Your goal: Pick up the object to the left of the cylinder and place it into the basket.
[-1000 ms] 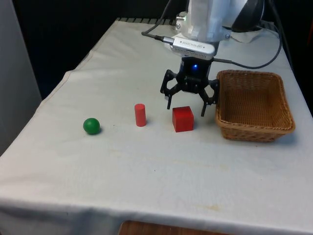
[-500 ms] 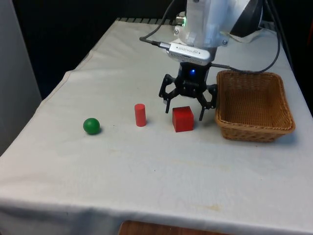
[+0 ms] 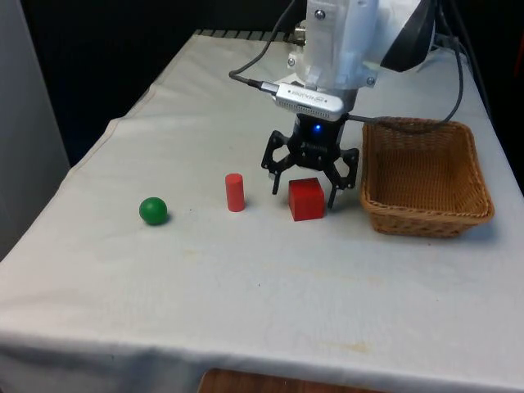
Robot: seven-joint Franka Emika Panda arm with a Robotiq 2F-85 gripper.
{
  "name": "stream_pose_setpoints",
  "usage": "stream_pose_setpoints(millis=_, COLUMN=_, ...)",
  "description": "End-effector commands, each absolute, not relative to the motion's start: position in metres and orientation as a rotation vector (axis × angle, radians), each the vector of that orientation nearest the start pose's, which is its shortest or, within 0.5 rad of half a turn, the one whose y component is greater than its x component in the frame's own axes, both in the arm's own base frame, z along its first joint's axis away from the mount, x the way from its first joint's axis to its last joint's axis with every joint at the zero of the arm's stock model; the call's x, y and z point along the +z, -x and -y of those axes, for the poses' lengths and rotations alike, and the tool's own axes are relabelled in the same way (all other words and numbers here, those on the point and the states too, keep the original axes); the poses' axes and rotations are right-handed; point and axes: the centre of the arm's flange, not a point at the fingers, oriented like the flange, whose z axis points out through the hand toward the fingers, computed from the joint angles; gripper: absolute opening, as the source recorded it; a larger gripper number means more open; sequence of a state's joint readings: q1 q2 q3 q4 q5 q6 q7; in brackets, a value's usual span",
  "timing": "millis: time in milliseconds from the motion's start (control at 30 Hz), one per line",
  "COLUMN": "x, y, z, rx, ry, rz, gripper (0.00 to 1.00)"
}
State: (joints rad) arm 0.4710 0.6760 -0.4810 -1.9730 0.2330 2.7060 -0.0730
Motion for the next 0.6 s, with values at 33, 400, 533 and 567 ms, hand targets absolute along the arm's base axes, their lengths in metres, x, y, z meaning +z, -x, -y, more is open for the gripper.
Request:
stream_pose_setpoints(millis=33, x=0.1708, y=-0.6231, z=0.0053, rx=-0.238, ry=3.314, rz=-0.051, gripper=1.00)
stream_pose_setpoints(millis=400, x=0.1655, y=-0.6268, z=0.0096, rx=-0.241, ry=3.307, rz=-0.057, gripper=0.56)
stream_pose_setpoints(millis=533, x=0.1652, y=-0.6273, z=0.0102, rx=-0.243, ry=3.306, rz=-0.059, gripper=0.03)
stream_pose_setpoints(millis=567, x=0.1655, y=-0.6277, z=0.0101, rx=-0.245, ry=3.306, rz=-0.060, gripper=0.01)
